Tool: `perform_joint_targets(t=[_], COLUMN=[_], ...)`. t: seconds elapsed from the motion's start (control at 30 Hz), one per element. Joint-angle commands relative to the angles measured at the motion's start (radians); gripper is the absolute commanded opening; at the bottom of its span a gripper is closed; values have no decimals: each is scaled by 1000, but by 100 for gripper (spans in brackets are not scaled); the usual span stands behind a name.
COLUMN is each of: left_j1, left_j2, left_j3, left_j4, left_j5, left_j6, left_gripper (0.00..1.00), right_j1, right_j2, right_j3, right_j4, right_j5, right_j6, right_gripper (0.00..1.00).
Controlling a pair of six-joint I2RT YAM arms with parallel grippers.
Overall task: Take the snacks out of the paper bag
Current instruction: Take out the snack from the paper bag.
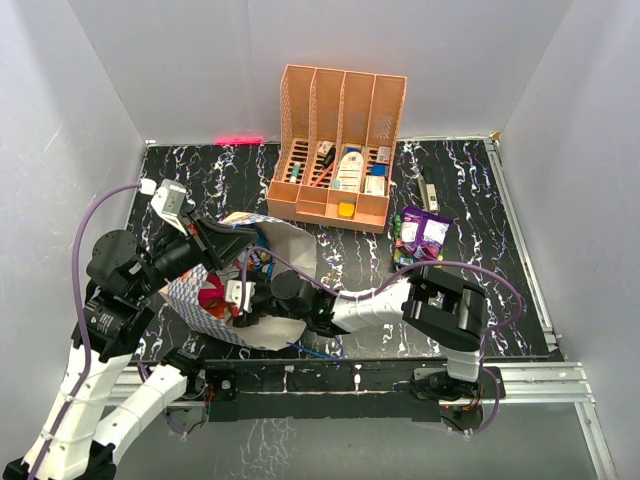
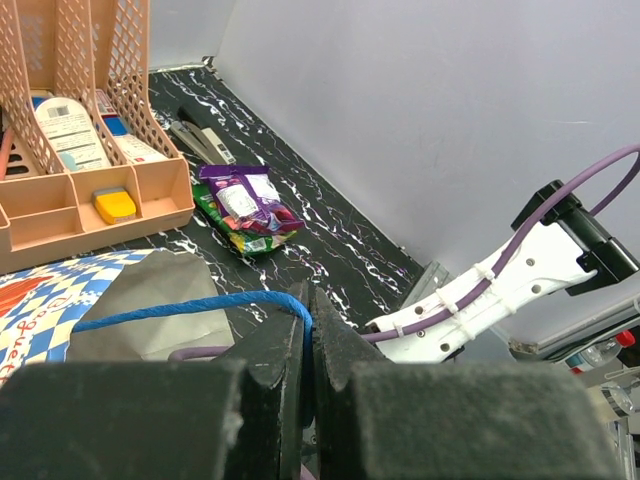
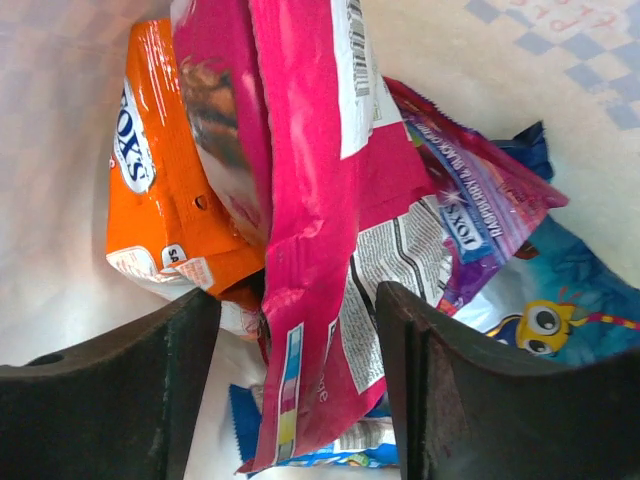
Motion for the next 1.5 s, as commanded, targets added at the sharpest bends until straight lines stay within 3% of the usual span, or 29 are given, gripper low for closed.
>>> perform_joint_targets(t=[0.0, 0.2, 0.3, 0.9, 1.07, 1.47], left_j1=[-4, -4, -4, -4, -4, -4], left_j2=[-34, -46, -52, -73, -71, -103], left_j3=[27, 22, 8, 0, 8, 22], left_j4=[33, -2, 8, -10, -15, -72], left_j5=[19, 2, -1, -24, -32, -237], left_j6=[-2, 27, 27, 49, 54, 54], left_gripper=[0, 0, 0, 0, 0, 0], right_j1=[-4, -6, -5, -85, -90, -96], right_j2=[4, -88, -149, -466, -514, -607], right_j3=[73, 28, 14, -127, -114, 118], right_j4=[77, 29, -14, -159, -238, -448], right_j5=[146, 81, 74, -25, -15, 28], right_j6=[-35, 13, 52, 356, 366, 491], right_gripper=[58, 17, 11, 7, 7, 7])
